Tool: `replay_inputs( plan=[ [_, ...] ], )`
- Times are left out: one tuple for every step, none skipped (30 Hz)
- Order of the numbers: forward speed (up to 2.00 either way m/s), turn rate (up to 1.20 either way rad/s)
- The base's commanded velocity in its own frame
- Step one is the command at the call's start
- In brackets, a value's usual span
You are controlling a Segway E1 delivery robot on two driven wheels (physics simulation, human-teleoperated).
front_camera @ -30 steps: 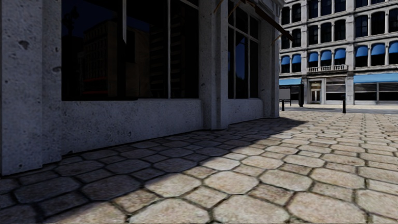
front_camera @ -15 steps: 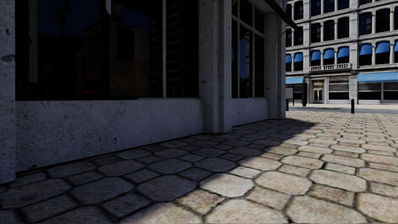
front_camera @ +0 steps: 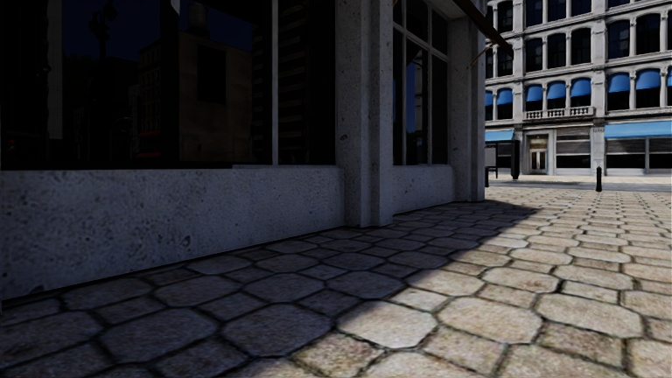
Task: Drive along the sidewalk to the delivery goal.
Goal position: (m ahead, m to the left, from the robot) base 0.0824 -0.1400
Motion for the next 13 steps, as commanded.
replay_inputs(
  plan=[
    [0.00, 0.00],
    [0.00, 0.00],
    [0.00, 0.00],
    [0.00, 0.00],
    [0.00, 0.00],
    [0.00, 0.00],
    [0.00, 0.00],
    [0.00, 0.00],
    [0.00, 0.00],
    [0.00, 0.00],
    [0.00, 0.00],
    [0.00, 0.00],
    [0.00, 0.00]
  ],
)
